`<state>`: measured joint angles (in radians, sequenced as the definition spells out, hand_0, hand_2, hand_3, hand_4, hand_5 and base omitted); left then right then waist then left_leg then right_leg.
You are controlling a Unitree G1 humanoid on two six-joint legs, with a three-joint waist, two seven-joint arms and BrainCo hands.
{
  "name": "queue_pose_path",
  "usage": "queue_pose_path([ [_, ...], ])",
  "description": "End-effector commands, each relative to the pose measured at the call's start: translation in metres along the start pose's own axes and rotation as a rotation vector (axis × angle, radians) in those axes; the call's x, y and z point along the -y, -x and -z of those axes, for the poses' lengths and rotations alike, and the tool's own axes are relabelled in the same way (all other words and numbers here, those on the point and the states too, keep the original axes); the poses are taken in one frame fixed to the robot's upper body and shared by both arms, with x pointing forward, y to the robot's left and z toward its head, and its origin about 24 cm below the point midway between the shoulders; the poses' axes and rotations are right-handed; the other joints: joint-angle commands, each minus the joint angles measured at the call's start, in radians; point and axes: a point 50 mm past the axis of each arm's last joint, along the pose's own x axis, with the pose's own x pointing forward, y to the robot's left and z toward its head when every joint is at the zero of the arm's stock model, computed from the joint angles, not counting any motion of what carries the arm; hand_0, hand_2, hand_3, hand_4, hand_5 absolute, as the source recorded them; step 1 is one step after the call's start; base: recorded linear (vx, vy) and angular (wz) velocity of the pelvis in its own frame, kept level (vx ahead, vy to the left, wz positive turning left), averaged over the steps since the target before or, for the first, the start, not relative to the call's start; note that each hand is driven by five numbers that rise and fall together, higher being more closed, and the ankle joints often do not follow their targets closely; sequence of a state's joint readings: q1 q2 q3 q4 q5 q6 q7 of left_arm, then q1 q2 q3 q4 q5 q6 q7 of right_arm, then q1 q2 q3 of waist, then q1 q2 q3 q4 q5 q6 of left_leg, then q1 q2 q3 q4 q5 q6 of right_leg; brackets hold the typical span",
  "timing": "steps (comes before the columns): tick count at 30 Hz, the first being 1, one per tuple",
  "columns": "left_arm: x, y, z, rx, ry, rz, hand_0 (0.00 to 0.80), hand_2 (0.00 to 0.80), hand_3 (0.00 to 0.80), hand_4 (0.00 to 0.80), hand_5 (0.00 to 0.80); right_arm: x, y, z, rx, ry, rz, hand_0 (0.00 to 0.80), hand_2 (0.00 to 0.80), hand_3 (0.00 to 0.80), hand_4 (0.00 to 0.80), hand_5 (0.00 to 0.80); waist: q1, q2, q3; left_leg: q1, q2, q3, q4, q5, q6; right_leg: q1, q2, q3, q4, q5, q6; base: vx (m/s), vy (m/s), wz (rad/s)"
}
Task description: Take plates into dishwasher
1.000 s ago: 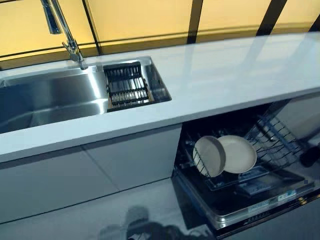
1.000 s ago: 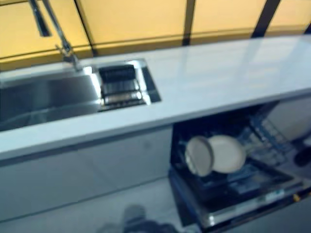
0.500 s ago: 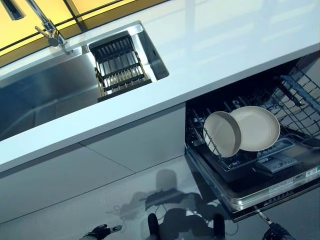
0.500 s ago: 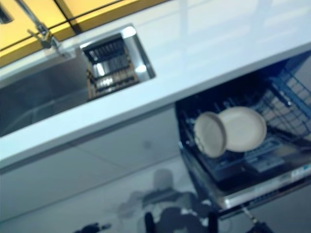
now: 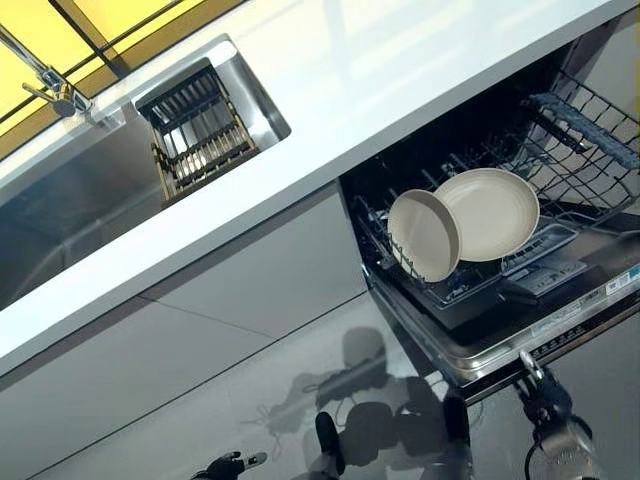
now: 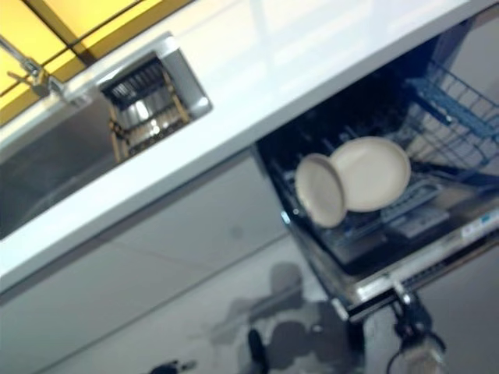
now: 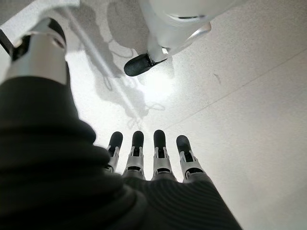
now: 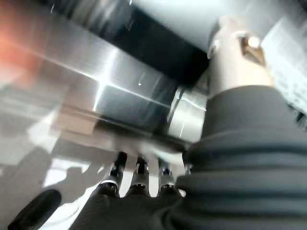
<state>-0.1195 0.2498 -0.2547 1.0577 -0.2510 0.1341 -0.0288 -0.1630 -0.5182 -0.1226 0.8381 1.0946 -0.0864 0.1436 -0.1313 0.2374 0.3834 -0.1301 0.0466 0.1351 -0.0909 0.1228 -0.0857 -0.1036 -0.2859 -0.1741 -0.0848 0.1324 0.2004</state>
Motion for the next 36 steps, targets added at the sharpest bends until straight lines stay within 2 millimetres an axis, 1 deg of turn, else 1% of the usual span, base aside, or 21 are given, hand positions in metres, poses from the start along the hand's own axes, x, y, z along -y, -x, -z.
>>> queue_pose_path([
  [1, -0.016, -0.001, -0.009, -0.025, -0.085, -0.044, 0.000, 0.000, 0.000, 0.000, 0.000, -0.187, -0.021, -0.097, 0.379, -0.067, -0.742, 0.000, 0.000, 0.000, 0.000, 0.000, 0.091, -0.045, -0.077, 0.062, -0.058, 0.009, 0.004, -0.072, 0.028, -0.055, -0.031, -0.003, 0.116, -0.044, -0.022, 0.053, 0.000, 0.01],
  [2, -0.016, -0.001, -0.009, -0.026, -0.087, -0.044, 0.000, 0.000, 0.000, 0.000, 0.000, -0.190, -0.019, -0.099, 0.389, -0.058, -0.761, 0.000, 0.000, 0.000, 0.000, 0.000, 0.092, -0.046, -0.080, 0.064, -0.058, 0.009, 0.004, -0.073, 0.027, -0.052, -0.031, -0.004, 0.115, -0.044, -0.022, 0.052, 0.010, -0.02],
  [4, -0.016, -0.002, -0.008, -0.042, -0.085, -0.047, 0.000, 0.000, 0.000, 0.000, 0.000, -0.208, -0.014, -0.110, 0.412, -0.041, -0.810, 0.000, 0.000, 0.000, 0.000, 0.000, 0.093, -0.049, -0.099, 0.076, -0.056, 0.010, 0.004, -0.074, 0.026, -0.037, -0.028, -0.006, 0.110, -0.046, -0.022, 0.053, 0.018, -0.03],
  [8, -0.017, -0.001, -0.001, -0.071, -0.084, -0.048, 0.000, 0.000, 0.000, 0.000, 0.000, -0.219, -0.011, -0.115, 0.420, -0.007, -0.831, 0.000, 0.000, 0.000, 0.000, 0.000, 0.098, -0.059, -0.125, 0.095, -0.050, 0.010, 0.005, -0.076, 0.023, -0.011, -0.027, -0.014, 0.108, -0.049, -0.023, 0.060, 0.010, 0.00],
  [10, -0.017, -0.001, 0.005, -0.093, -0.090, -0.051, 0.000, 0.000, 0.000, 0.000, 0.000, -0.218, -0.012, -0.115, 0.409, 0.003, -0.824, 0.000, 0.000, 0.000, 0.000, 0.000, 0.103, -0.068, -0.140, 0.111, -0.045, 0.009, 0.006, -0.079, 0.021, 0.012, -0.027, -0.023, 0.105, -0.053, -0.024, 0.089, -0.010, 0.01],
  [14, -0.017, 0.000, 0.012, -0.113, -0.096, -0.054, 0.000, 0.000, 0.000, 0.000, 0.000, -0.215, -0.014, -0.116, 0.402, 0.002, -0.812, 0.000, 0.000, 0.000, 0.000, 0.000, 0.112, -0.078, -0.160, 0.128, -0.039, 0.007, 0.006, -0.082, 0.020, 0.038, -0.028, -0.033, 0.097, -0.053, -0.023, 0.079, -0.015, 0.03],
  [15, -0.017, 0.000, 0.014, -0.122, -0.102, -0.056, 0.000, 0.000, 0.000, 0.000, 0.000, -0.213, -0.014, -0.119, 0.401, -0.005, -0.816, 0.000, 0.000, 0.000, 0.000, 0.000, 0.118, -0.084, -0.171, 0.135, -0.035, 0.006, 0.006, -0.083, 0.018, 0.051, -0.027, -0.040, 0.092, -0.055, -0.024, 0.056, -0.020, 0.07],
  [19, -0.019, 0.000, 0.017, -0.138, -0.109, -0.063, 0.000, 0.000, 0.000, 0.000, 0.000, -0.214, -0.014, -0.121, 0.402, -0.001, -0.825, 0.000, 0.000, 0.000, 0.000, 0.000, 0.127, -0.098, -0.185, 0.145, -0.028, 0.004, 0.006, -0.086, 0.016, 0.074, -0.021, -0.052, 0.081, -0.055, -0.023, 0.049, -0.042, 0.09],
  [22, -0.021, 0.001, 0.019, -0.152, -0.109, -0.069, 0.000, 0.000, 0.000, 0.000, 0.000, -0.213, -0.015, -0.118, 0.391, 0.007, -0.802, 0.000, 0.000, 0.000, 0.000, 0.000, 0.131, -0.110, -0.196, 0.153, -0.024, 0.003, 0.006, -0.089, 0.014, 0.089, -0.016, -0.060, 0.074, -0.054, -0.023, 0.037, -0.039, 0.12],
  [28, -0.028, 0.004, 0.034, -0.204, -0.109, -0.091, 0.000, 0.000, 0.000, 0.000, 0.000, -0.193, -0.022, -0.099, 0.310, 0.015, -0.729, 0.000, 0.000, 0.000, 0.000, 0.000, 0.147, -0.153, -0.227, 0.173, -0.002, -0.001, 0.005, -0.096, 0.010, 0.132, 0.006, -0.076, 0.053, -0.057, -0.028, 0.065, -0.069, 0.16],
  [29, -0.029, 0.005, 0.035, -0.206, -0.110, -0.092, 0.000, 0.000, 0.000, 0.000, 0.000, -0.192, -0.023, -0.097, 0.305, 0.016, -0.723, 0.000, 0.000, 0.000, 0.000, 0.000, 0.148, -0.156, -0.228, 0.175, 0.000, -0.002, 0.005, -0.096, 0.010, 0.135, 0.007, -0.077, 0.052, -0.057, -0.029, 0.057, -0.079, 0.27],
  [31, -0.033, 0.006, 0.038, -0.219, -0.119, -0.103, 0.000, 0.000, 0.000, 0.000, 0.000, -0.182, -0.025, -0.089, 0.276, 0.024, -0.678, 0.000, 0.000, 0.000, 0.000, 0.000, 0.154, -0.174, -0.240, 0.182, 0.010, -0.001, 0.005, -0.098, 0.007, 0.151, 0.017, -0.083, 0.043, -0.058, -0.032, 0.067, -0.088, 0.20],
  [35, -0.035, 0.007, 0.044, -0.249, -0.116, -0.110, 0.000, 0.000, 0.000, 0.000, 0.000, -0.156, -0.031, -0.065, 0.166, 0.120, -0.541, 0.000, 0.000, 0.000, 0.000, 0.000, 0.157, -0.201, -0.260, 0.196, 0.027, -0.001, 0.004, -0.098, 0.002, 0.177, 0.038, -0.091, 0.029, -0.063, -0.038, 0.065, -0.047, 0.25],
  [36, -0.035, 0.007, 0.046, -0.254, -0.113, -0.111, 0.000, 0.000, 0.000, 0.000, 0.000, -0.145, -0.033, -0.056, 0.126, 0.168, -0.490, 0.000, 0.000, 0.000, 0.000, 0.000, 0.159, -0.208, -0.264, 0.199, 0.032, -0.001, 0.004, -0.097, 0.000, 0.184, 0.043, -0.093, 0.026, -0.064, -0.039, 0.029, -0.019, 0.06],
])
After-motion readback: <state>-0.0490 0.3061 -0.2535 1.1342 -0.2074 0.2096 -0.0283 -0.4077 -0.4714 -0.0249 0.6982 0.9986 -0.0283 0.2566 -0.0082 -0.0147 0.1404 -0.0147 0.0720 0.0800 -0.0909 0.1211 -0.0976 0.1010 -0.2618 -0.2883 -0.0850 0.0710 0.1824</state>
